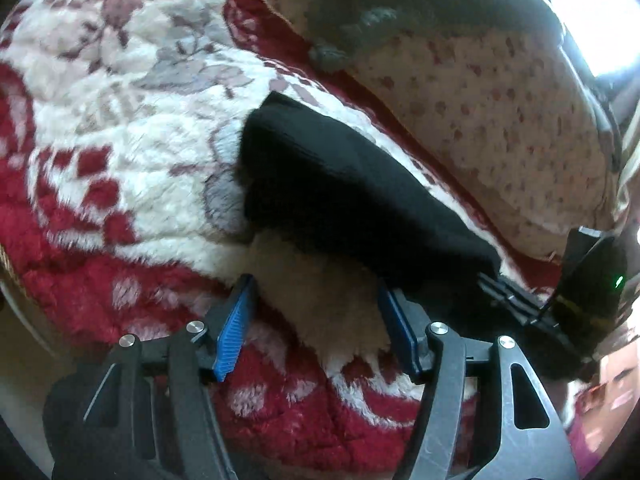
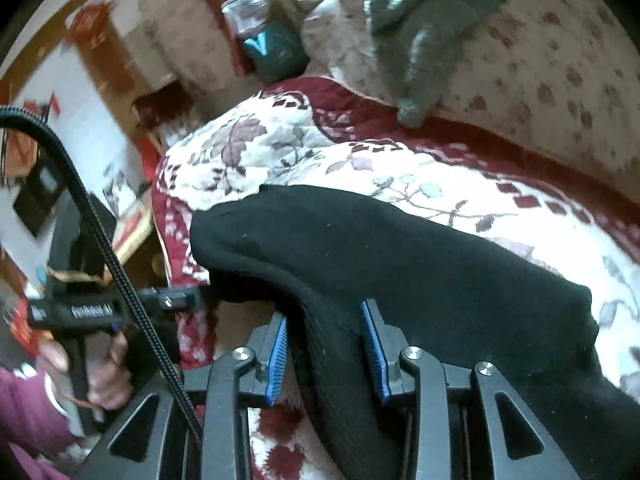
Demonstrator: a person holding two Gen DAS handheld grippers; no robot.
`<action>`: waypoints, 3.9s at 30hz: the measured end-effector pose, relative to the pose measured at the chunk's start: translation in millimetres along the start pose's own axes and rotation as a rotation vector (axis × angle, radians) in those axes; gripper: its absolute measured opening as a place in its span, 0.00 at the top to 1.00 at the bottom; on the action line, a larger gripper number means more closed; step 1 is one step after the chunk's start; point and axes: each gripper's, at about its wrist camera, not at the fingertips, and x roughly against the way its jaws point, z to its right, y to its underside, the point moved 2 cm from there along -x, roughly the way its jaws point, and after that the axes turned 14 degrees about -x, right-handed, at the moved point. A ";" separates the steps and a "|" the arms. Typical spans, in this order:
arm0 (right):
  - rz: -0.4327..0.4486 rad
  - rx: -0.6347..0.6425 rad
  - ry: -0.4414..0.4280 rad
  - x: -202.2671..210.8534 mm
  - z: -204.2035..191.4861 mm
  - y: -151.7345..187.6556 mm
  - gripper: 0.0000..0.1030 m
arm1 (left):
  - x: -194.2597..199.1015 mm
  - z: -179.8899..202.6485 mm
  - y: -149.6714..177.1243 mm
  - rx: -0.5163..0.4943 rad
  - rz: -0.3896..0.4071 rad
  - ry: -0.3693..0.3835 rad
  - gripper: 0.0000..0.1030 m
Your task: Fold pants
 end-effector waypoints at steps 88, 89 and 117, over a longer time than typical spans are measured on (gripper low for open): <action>0.409 -0.499 0.356 353.9 170.8 154.3 0.50 | -49.9 305.9 -4.3 -0.459 -0.014 0.078 0.41; 0.410 -0.524 0.369 358.5 175.2 159.4 0.50 | -53.0 313.3 -3.6 -0.469 -0.022 0.112 0.41; 0.388 -0.803 0.374 355.2 251.2 191.9 0.42 | -175.4 489.2 7.6 -1.011 -0.275 0.483 0.40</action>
